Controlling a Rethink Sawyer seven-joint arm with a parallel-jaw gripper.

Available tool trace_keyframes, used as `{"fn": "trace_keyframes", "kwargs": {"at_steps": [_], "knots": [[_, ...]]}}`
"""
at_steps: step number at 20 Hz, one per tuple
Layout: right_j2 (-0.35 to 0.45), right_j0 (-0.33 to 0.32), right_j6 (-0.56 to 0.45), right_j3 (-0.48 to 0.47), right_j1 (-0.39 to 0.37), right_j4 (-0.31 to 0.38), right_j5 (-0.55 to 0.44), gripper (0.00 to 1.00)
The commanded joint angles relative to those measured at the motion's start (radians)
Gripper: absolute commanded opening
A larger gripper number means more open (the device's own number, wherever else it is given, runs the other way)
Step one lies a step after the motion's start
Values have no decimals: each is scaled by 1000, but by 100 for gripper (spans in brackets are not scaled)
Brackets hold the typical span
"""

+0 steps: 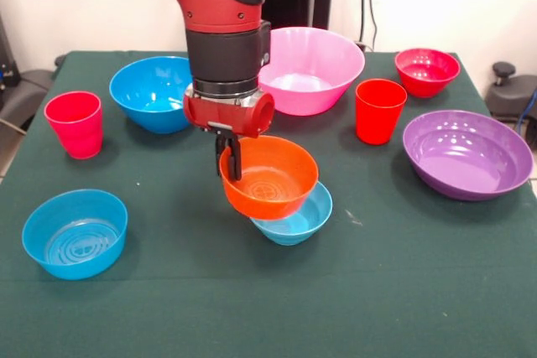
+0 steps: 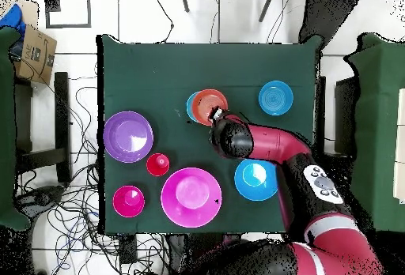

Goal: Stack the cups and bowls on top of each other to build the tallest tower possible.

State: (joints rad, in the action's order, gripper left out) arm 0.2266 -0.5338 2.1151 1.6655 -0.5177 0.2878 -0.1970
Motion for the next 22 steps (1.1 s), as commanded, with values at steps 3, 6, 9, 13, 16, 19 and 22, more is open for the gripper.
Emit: {"fn": "trace_keyframes", "kwargs": {"at_steps": [3,6,9,13,16,19,22], "knots": [[38,62,81,81,4,-3,-20,0],[35,69,93,97,4,-6,-4,0],[40,69,99,110,7,-11,7,0],[36,75,100,114,9,-12,13,0],[28,74,90,103,18,-1,25,0],[22,68,77,83,31,9,32,0],[30,52,61,71,33,12,21,0]]}}
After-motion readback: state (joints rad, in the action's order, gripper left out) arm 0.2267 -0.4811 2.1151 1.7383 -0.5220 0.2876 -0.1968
